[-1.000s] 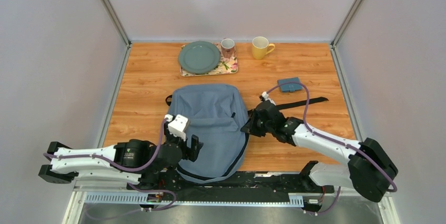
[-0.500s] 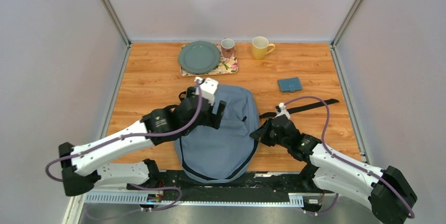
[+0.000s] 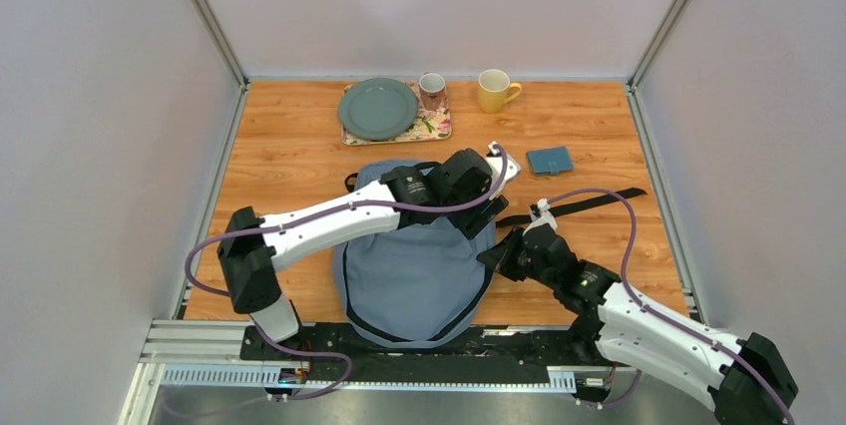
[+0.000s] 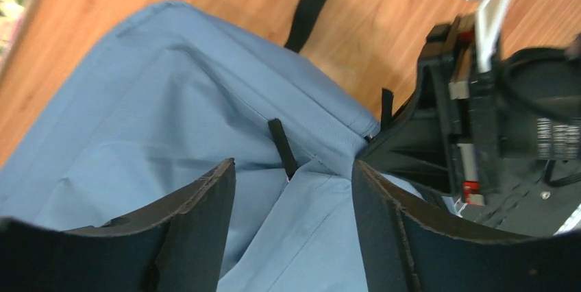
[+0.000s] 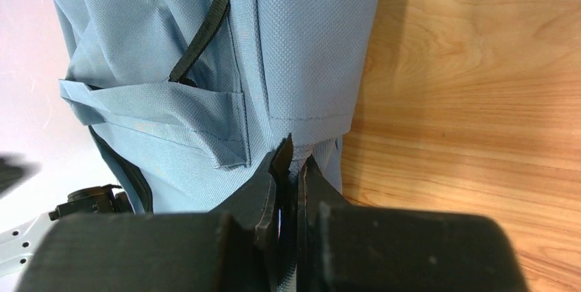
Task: Pack the student bag
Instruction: Unzip the student bag at the center of the board.
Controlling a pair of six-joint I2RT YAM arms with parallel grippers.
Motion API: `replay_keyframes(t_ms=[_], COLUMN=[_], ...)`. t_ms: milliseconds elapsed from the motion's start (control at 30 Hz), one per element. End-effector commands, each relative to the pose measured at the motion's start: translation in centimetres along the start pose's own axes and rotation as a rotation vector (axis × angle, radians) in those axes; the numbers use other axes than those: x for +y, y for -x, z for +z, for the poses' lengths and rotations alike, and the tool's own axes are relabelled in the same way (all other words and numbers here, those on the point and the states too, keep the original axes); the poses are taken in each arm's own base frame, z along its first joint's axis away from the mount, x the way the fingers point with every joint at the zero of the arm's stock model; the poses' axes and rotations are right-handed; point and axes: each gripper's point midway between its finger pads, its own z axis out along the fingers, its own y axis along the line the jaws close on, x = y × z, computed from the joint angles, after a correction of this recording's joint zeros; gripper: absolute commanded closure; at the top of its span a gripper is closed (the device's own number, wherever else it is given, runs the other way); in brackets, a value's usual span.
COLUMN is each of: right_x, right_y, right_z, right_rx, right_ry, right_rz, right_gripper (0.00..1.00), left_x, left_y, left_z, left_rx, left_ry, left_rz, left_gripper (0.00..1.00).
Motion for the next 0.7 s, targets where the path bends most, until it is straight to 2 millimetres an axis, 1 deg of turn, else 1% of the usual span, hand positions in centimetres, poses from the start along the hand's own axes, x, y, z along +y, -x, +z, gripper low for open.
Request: replay_keyframes(t_ms=[0, 33, 67, 133, 200, 267, 367, 500, 533, 667], right_x=[0.9, 1.0, 1.0, 1.1, 1.2, 1.2, 1.2, 1.3, 1.4, 1.5], right_y=[1.5, 1.5, 1.5, 1.5, 1.5, 1.4, 1.5, 1.6, 1.6, 1.7], right_z=[-0.4, -0.4, -0.4, -0.4, -0.4, -0.4, -0.4, -0.5, -0.5, -0.6], right_rx=[-0.072, -0.071, -0.069, -0.065, -0.063, -0.062, -0.065, -0.065, -0.067, -0.07], right_ry=[0.026, 0.028, 0.027, 0.029, 0.028, 0.029, 0.029, 0.029, 0.033, 0.031], right_rz=[0.015, 0.014, 0.008, 0.006, 0.003, 0.001, 0.002, 0.002, 0.002, -0.002], right_gripper=[1.0, 1.0, 1.0, 1.0, 1.0, 1.0, 1.0, 1.0, 1.0, 1.0], left_x=[-1.0, -1.1, -1.5, -1.5, -1.5, -1.5, -1.5, -1.1, -0.6, 0.5], left_y=[-2.3, -3.0, -3.0, -3.6, -3.6, -4.2, -4.5, -5.3, -5.4, -5.2], left_z=[1.7, 2.1, 2.6, 3.2, 3.6, 4.2, 4.9, 5.9, 6.3, 6.7], left_rx=[0.098, 0.113, 0.099, 0.103, 0.113, 0.143, 0.157, 0.174, 0.179, 0.164], left_ry=[-0.074, -0.081, -0.102, -0.106, -0.106, -0.105, -0.103, -0.074, -0.047, 0.017], left_rz=[0.062, 0.067, 0.071, 0.089, 0.099, 0.101, 0.102, 0.116, 0.122, 0.133], left_gripper=[0.35, 0.35, 0.35, 0.36, 0.37, 0.38, 0.4, 0.41, 0.42, 0.43])
